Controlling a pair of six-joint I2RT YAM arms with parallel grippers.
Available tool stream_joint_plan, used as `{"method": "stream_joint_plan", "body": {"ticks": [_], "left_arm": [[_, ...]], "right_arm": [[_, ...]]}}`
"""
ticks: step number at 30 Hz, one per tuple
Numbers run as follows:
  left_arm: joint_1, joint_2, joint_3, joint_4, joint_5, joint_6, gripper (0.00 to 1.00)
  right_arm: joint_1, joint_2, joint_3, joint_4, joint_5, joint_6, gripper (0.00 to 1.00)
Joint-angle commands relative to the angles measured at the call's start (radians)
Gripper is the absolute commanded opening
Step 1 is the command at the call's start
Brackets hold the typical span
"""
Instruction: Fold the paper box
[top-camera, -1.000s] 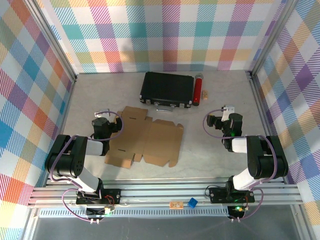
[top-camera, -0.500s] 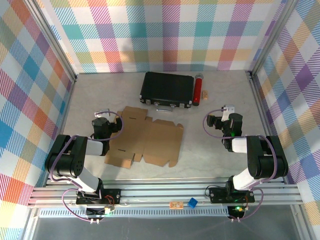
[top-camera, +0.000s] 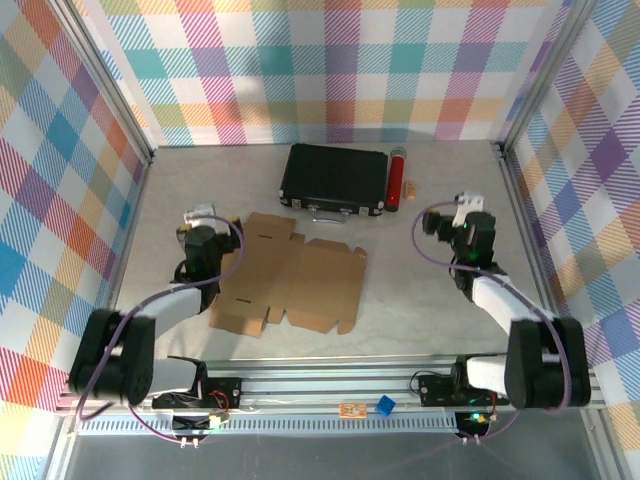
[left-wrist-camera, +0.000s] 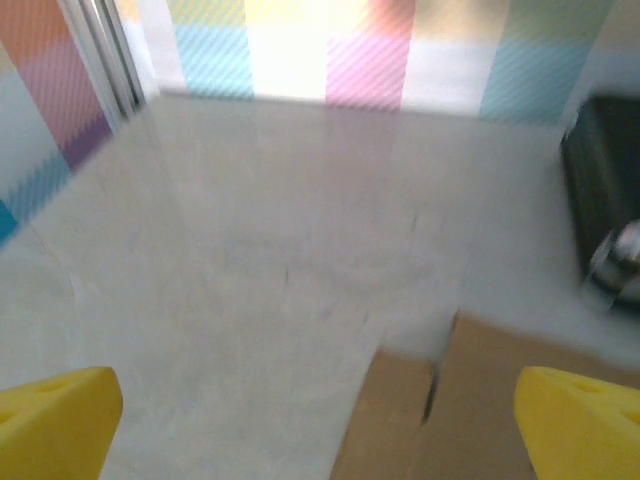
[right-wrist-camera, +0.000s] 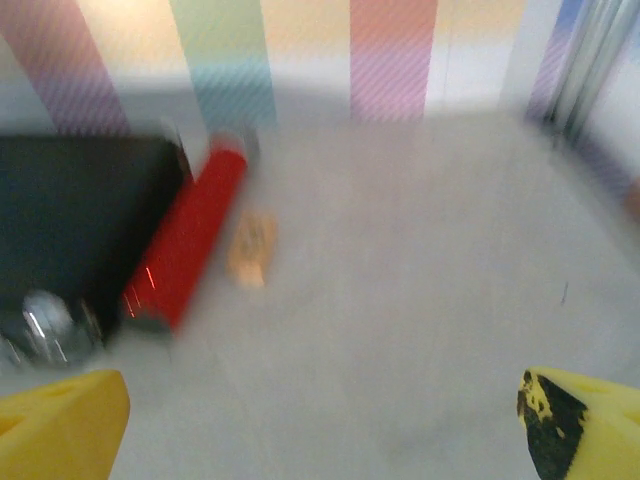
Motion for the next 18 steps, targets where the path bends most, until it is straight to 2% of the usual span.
{"method": "stream_joint_plan", "body": {"ticks": [1, 2, 3, 4, 5, 6, 7, 8, 9, 11, 13, 16, 18], "left_arm": [[-0.029, -0.059, 0.303, -0.394, -0.231, -0.280, 1.00], [-0.014, -0.038, 0.451, -0.663, -0.246, -0.481, 1.00], [0.009, 0.005, 0.632, -1.013, -0.206, -0.653, 1.00], [0.045, 0.055, 0.732, -1.121, -0.100, -0.701, 1.00], [0.081, 0.094, 0.774, -1.119, 0.067, -0.695, 0.99], [0.106, 0.137, 0.814, -1.120, 0.222, -0.719, 0.91], [0.107, 0.173, 0.849, -1.156, 0.307, -0.759, 0.85], [0.097, 0.202, 0.877, -1.197, 0.373, -0.795, 0.80], [0.087, 0.221, 0.891, -1.239, 0.422, -0.817, 0.76], [0.058, 0.235, 0.882, -1.322, 0.492, -0.824, 0.62], [0.034, 0.212, 0.819, -1.394, 0.516, -0.800, 0.55], [0.036, 0.195, 0.675, -1.435, 0.596, -0.748, 0.46], [0.037, 0.219, 0.626, -1.450, 0.642, -0.714, 0.33]], "right_arm": [[0.032, -0.085, 0.325, -0.290, 0.098, 0.152, 0.99], [0.026, -0.066, 0.455, -0.448, 0.114, 0.279, 0.99], [0.025, -0.032, 0.608, -0.705, 0.150, 0.441, 0.99], [0.024, 0.009, 0.738, -0.950, 0.218, 0.635, 0.99], [0.012, 0.036, 0.792, -1.037, 0.192, 0.696, 0.99], [0.002, 0.049, 0.805, -1.010, 0.062, 0.641, 0.99], [0.011, 0.055, 0.812, -0.994, -0.040, 0.604, 0.99], [0.033, 0.059, 0.819, -1.020, -0.070, 0.626, 0.99], [0.058, 0.057, 0.817, -1.058, -0.075, 0.653, 0.94], [0.103, 0.059, 0.792, -1.117, -0.168, 0.703, 0.79], [0.177, 0.059, 0.728, -1.161, -0.271, 0.736, 0.66], [0.334, 0.054, 0.591, -1.162, -0.342, 0.764, 0.60], [0.383, 0.063, 0.504, -1.126, -0.403, 0.781, 0.60]]}}
